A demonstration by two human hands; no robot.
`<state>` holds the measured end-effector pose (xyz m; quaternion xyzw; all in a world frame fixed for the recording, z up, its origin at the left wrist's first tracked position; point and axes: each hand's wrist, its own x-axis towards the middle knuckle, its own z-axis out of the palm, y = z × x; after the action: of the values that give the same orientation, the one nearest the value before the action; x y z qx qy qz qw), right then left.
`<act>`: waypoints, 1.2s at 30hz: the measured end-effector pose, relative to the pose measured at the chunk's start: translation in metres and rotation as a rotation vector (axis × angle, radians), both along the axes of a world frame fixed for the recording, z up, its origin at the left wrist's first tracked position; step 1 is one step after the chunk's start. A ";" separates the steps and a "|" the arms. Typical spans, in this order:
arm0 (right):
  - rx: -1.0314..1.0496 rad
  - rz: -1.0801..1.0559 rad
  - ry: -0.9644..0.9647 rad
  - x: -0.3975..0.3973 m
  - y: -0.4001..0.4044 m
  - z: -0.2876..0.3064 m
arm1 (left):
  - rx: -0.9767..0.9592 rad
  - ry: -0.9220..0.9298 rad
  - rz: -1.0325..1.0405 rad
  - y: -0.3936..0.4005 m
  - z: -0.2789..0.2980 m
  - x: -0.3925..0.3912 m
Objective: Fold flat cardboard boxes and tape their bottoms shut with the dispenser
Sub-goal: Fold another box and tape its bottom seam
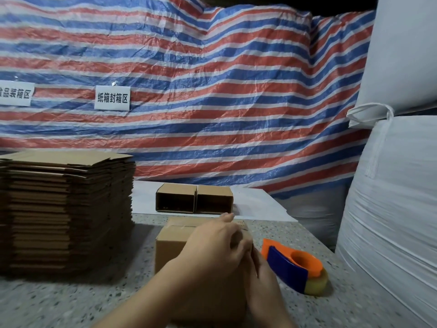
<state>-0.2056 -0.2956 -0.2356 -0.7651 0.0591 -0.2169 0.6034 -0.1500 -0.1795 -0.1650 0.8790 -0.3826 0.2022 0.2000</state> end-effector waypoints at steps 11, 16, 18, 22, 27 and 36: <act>-0.257 0.016 0.081 -0.004 -0.011 -0.003 | -0.825 0.307 0.153 0.094 -0.041 0.007; -0.052 -0.089 0.073 0.002 -0.003 0.007 | -0.923 0.657 0.015 0.102 -0.056 0.016; -0.057 -0.185 0.082 0.008 -0.009 0.026 | -0.921 0.682 0.033 0.102 -0.039 0.025; -0.264 -0.218 0.288 0.040 -0.033 0.056 | -0.878 0.796 0.246 0.088 -0.013 0.048; -0.360 -0.157 0.631 0.076 -0.044 0.029 | -0.861 1.065 0.385 0.067 -0.046 0.066; -0.065 0.011 0.768 0.064 -0.049 0.025 | -0.912 1.219 0.380 0.075 -0.056 0.064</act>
<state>-0.1418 -0.3448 -0.2106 -0.8097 0.2699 0.0869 0.5137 -0.0860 -0.1046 -0.2211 0.7163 0.0725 -0.1478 0.6781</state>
